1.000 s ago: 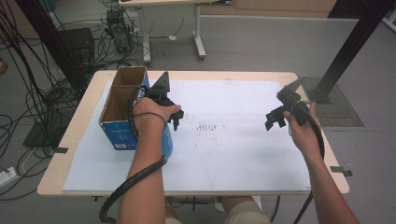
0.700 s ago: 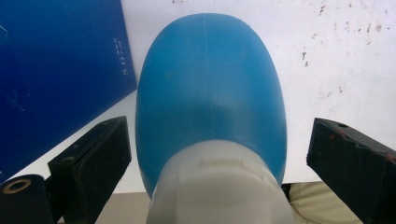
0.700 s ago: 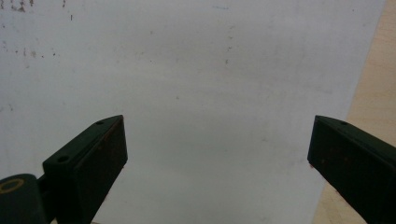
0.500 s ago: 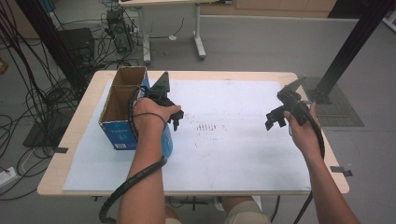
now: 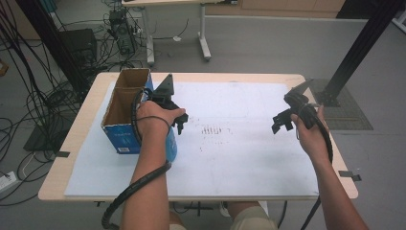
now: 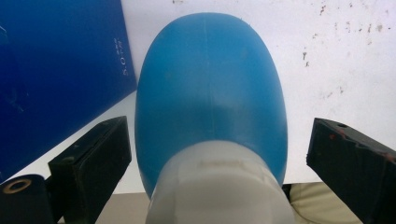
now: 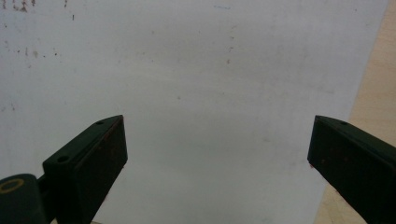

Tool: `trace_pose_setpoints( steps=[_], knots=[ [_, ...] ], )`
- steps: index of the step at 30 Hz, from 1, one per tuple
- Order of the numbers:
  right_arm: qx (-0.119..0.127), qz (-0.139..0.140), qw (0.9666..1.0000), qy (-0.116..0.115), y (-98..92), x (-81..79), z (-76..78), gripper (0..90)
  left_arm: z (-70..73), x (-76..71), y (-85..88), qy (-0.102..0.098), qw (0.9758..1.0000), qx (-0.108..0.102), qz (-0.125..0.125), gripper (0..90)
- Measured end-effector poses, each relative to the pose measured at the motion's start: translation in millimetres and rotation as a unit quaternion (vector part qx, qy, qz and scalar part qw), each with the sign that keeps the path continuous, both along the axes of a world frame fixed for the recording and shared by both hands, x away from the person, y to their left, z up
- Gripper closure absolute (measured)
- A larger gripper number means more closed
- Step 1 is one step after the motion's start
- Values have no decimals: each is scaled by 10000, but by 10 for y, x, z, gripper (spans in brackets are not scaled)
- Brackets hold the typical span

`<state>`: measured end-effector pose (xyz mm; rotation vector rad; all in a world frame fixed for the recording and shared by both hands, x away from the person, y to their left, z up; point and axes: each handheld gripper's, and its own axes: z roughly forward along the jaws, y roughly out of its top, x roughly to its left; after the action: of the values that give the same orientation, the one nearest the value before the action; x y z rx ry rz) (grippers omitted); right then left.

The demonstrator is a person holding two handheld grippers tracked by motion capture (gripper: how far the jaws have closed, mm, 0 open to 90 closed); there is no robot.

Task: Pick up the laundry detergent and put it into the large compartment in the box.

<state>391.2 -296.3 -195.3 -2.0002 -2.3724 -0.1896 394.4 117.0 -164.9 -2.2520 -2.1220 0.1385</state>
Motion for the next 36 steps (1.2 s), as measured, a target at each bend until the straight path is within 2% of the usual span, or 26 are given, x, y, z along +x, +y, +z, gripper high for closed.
trace_pose_setpoints(
  steps=[22,36],
  knots=[
    [9,-36,10000,47,2,0,-14,49,-25,-10,-22,-16,10000,37,-31,81],
    [20,16,10000,-2,21,-7,7,49,-34,-33,-32,-77,9999,104,-54,155]
  ],
)
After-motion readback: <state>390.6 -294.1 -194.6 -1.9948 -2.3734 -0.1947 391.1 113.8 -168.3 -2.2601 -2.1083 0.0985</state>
